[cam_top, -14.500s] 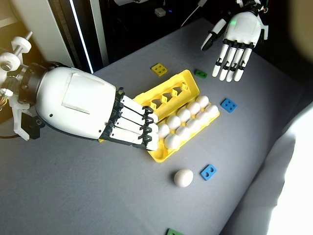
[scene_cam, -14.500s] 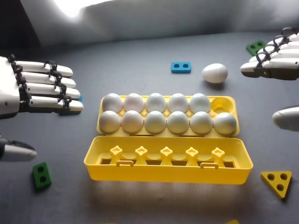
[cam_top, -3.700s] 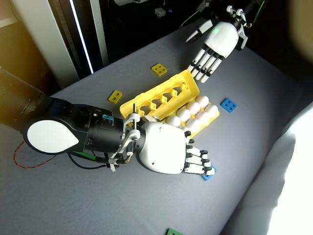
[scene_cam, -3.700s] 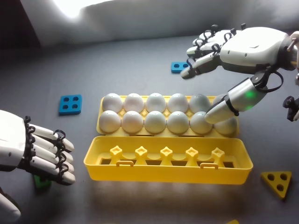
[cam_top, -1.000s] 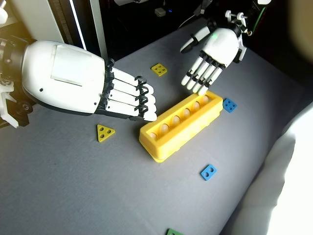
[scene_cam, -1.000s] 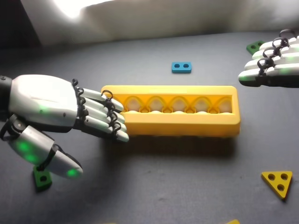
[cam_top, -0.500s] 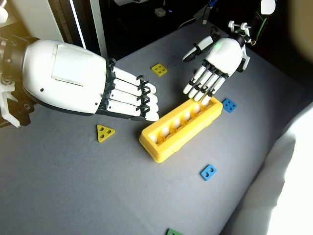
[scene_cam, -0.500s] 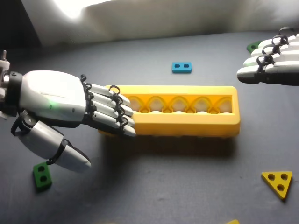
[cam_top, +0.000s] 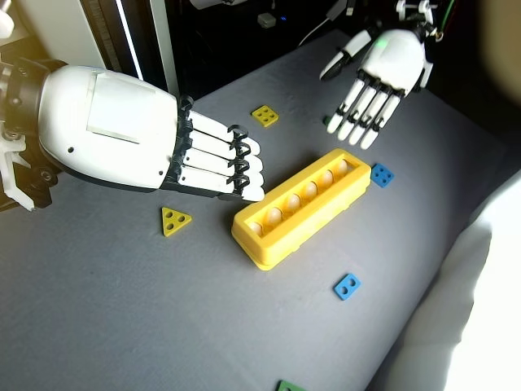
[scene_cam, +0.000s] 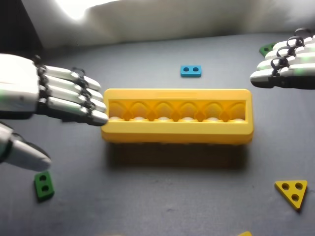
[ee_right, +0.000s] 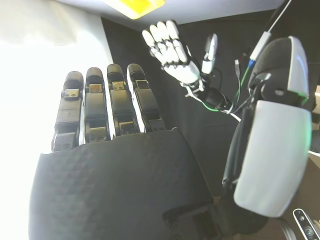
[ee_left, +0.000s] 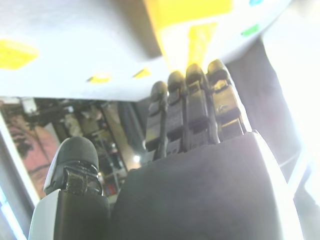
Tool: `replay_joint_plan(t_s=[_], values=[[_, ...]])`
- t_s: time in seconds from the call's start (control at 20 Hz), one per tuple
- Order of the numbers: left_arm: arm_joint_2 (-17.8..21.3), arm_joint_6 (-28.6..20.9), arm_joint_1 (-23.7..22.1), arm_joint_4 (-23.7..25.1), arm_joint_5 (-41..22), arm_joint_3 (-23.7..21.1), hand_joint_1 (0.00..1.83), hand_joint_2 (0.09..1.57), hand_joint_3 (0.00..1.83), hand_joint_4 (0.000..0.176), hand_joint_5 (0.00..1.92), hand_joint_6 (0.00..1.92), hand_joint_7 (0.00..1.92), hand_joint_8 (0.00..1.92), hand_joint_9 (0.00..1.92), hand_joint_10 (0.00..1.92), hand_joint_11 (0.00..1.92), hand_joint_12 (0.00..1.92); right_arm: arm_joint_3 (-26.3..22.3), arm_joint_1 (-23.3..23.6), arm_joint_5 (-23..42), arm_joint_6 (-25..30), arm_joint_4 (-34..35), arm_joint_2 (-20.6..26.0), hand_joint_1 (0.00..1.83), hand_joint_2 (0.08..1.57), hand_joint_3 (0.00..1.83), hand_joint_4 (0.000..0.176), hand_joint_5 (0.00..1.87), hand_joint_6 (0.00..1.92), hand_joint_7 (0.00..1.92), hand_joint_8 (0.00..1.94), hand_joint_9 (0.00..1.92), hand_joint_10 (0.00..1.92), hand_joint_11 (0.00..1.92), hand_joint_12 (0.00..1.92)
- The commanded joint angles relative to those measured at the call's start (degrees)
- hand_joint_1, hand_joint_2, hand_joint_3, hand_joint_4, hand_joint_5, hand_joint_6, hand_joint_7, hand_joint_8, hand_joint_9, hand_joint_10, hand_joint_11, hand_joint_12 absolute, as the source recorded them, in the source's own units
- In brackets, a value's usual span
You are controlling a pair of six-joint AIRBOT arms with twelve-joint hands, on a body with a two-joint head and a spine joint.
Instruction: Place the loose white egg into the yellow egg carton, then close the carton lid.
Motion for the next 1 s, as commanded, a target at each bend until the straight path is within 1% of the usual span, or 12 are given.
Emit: replay_joint_plan(t_s=[0.0, 0.1, 0.2, 0.25, 0.3, 0.35, 0.45, 0.6, 0.65, 0.8, 0.85, 0.95], values=[[1.6, 0.6, 0.1, -4.4, -4.4, -0.1, 0.00, 1.25, 0.00, 0.000, 0.13, 0.00, 0.12, 0.00, 0.09, 0.00, 0.00, 0.11, 0.2, 0.9, 1.3, 0.5, 2.7, 0.7, 0.42, 0.79, 0.00, 0.000, 0.10, 0.01, 0.08, 0.01, 0.05, 0.01, 0.05, 0.02], [4.3, 2.2, 1.0, -4.4, -6.6, -1.4, 0.00, 1.25, 0.00, 0.000, 0.05, 0.00, 0.05, 0.00, 0.04, 0.00, 0.00, 0.01, 0.2, 0.9, 1.3, 0.5, 2.7, 0.7, 0.43, 0.79, 0.00, 0.000, 0.08, 0.00, 0.06, 0.00, 0.03, 0.00, 0.04, 0.02], [6.3, 3.3, 1.2, -4.4, -8.3, -2.5, 0.00, 1.24, 0.00, 0.000, 0.00, 0.00, 0.02, 0.00, 0.01, 0.00, 0.00, 0.00, 0.2, 0.9, 1.3, 0.5, 2.7, 0.7, 0.43, 0.80, 0.00, 0.000, 0.09, 0.01, 0.07, 0.00, 0.04, 0.00, 0.03, 0.02], [7.0, 3.3, 0.6, -4.4, -8.5, -2.8, 0.00, 1.24, 0.00, 0.000, 0.00, 0.00, 0.01, 0.00, 0.01, 0.00, 0.00, 0.00, 0.2, 0.9, 1.3, 0.5, 2.7, 0.7, 0.43, 0.80, 0.00, 0.000, 0.09, 0.01, 0.07, 0.00, 0.04, 0.00, 0.03, 0.02], [7.5, 1.7, -1.8, -3.3, -8.5, -2.9, 0.00, 1.24, 0.00, 0.000, 0.00, 0.00, 0.01, 0.00, 0.01, 0.00, 0.00, 0.00, 0.2, 0.9, 1.3, 0.5, 2.7, 0.7, 0.43, 0.80, 0.00, 0.000, 0.09, 0.01, 0.07, 0.00, 0.04, 0.00, 0.03, 0.02], [7.6, 0.2, -3.8, -2.5, -8.0, -2.6, 0.00, 1.24, 0.00, 0.000, 0.00, 0.00, 0.01, 0.00, 0.00, 0.00, 0.00, 0.00, 0.2, 0.9, 1.3, 0.5, 2.7, 0.7, 0.43, 0.80, 0.00, 0.000, 0.09, 0.01, 0.06, 0.00, 0.03, 0.00, 0.03, 0.02], [7.7, 0.9, -4.4, -2.9, -8.2, -2.5, 0.00, 1.25, 0.00, 0.000, 0.00, 0.00, 0.00, 0.00, 0.00, 0.00, 0.00, 0.00, 0.2, 0.9, 1.2, 0.6, 2.7, 0.7, 0.40, 0.81, 0.00, 0.000, 0.07, 0.00, 0.05, 0.01, 0.02, 0.01, 0.02, 0.01], [7.7, 0.7, -2.9, -2.6, -5.7, -2.6, 0.00, 1.25, 0.00, 0.000, 0.01, 0.00, 0.02, 0.01, 0.01, 0.00, 0.00, 0.00, 0.2, 0.9, 1.2, 1.1, 2.7, 0.7, 0.42, 0.80, 0.00, 0.000, 0.08, 0.01, 0.07, 0.01, 0.06, 0.01, 0.05, 0.02], [7.6, 0.6, -2.3, -2.3, -5.3, -2.7, 0.00, 1.25, 0.00, 0.000, 0.02, 0.01, 0.03, 0.01, 0.02, 0.01, 0.00, 0.00, 0.2, 0.9, 1.2, 1.5, 2.7, 0.7, 0.43, 0.82, 0.01, 0.000, 0.08, 0.00, 0.06, 0.00, 0.04, 0.00, 0.04, 0.02], [7.5, 1.5, -1.8, -0.3, -5.6, -4.1, 0.00, 1.25, 0.00, 0.000, 0.02, 0.01, 0.04, 0.01, 0.03, 0.01, 0.00, 0.00, 0.2, 1.0, 1.3, 2.9, 2.7, 0.6, 0.44, 0.81, 0.00, 0.000, 0.12, 0.02, 0.09, 0.01, 0.06, 0.01, 0.05, 0.03], [7.5, 2.5, -1.8, 1.1, -4.7, -4.8, 0.00, 1.25, 0.00, 0.000, 0.02, 0.01, 0.04, 0.01, 0.03, 0.01, 0.00, 0.00, 0.2, 1.1, 1.3, 3.2, 2.7, 0.6, 0.44, 0.81, 0.00, 0.000, 0.12, 0.02, 0.09, 0.01, 0.06, 0.01, 0.05, 0.03], [7.2, 2.7, -1.7, 2.2, -2.4, -5.7, 0.00, 1.24, 0.00, 0.000, 0.02, 0.00, 0.03, 0.00, 0.02, 0.00, 0.00, 0.00, 0.2, 1.1, 1.4, 3.5, 2.7, 0.6, 0.43, 0.82, 0.00, 0.000, 0.10, 0.00, 0.07, 0.00, 0.05, 0.01, 0.05, 0.03]])
